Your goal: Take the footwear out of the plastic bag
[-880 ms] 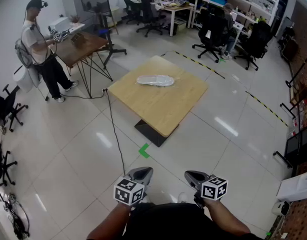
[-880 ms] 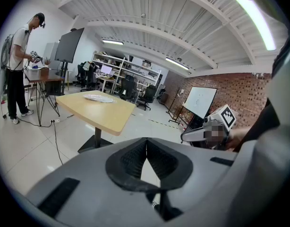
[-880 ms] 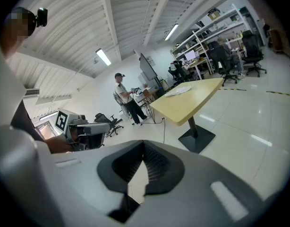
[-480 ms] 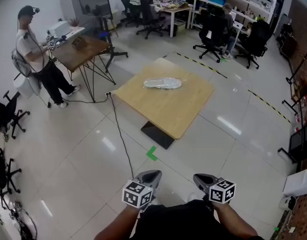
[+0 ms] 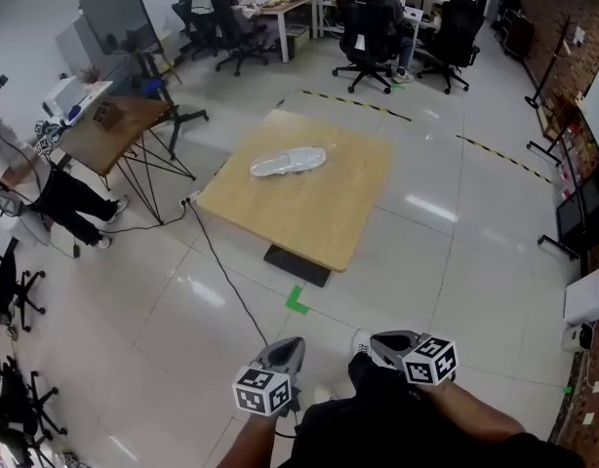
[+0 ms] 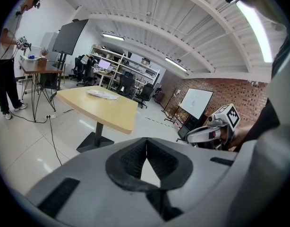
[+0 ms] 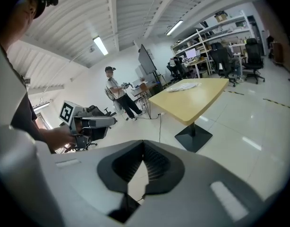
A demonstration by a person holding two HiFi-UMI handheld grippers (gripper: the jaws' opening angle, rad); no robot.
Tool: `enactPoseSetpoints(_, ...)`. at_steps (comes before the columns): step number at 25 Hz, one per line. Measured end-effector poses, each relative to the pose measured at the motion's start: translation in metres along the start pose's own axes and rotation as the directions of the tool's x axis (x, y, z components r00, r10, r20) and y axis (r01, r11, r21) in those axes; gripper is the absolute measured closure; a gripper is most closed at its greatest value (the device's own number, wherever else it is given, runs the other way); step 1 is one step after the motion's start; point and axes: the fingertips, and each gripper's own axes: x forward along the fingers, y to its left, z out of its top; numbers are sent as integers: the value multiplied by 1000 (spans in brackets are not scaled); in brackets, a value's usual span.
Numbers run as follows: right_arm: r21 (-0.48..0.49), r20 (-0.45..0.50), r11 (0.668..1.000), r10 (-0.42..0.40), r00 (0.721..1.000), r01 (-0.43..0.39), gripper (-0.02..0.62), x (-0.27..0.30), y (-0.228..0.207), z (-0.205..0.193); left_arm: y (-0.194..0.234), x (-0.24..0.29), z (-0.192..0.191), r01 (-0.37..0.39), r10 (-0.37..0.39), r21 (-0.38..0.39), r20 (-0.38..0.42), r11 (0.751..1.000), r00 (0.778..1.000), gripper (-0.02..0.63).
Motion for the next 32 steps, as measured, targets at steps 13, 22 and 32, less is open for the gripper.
enactPoseSetpoints(13, -13, 67, 988, 156, 986, -155, 592, 59, -83, 111, 30, 91, 108, -95, 99, 117, -26, 989, 995, 598)
enactPoseSetpoints(22, -27, 97, 980, 200, 975, -198, 592, 87, -158, 184, 77, 159, 196, -187, 188, 140, 8, 972, 982, 598)
enactPoseSetpoints(32, 29, 116, 999, 35, 993, -39, 592, 148, -191, 244, 184, 220, 246, -84, 116, 304, -87, 949, 990, 583)
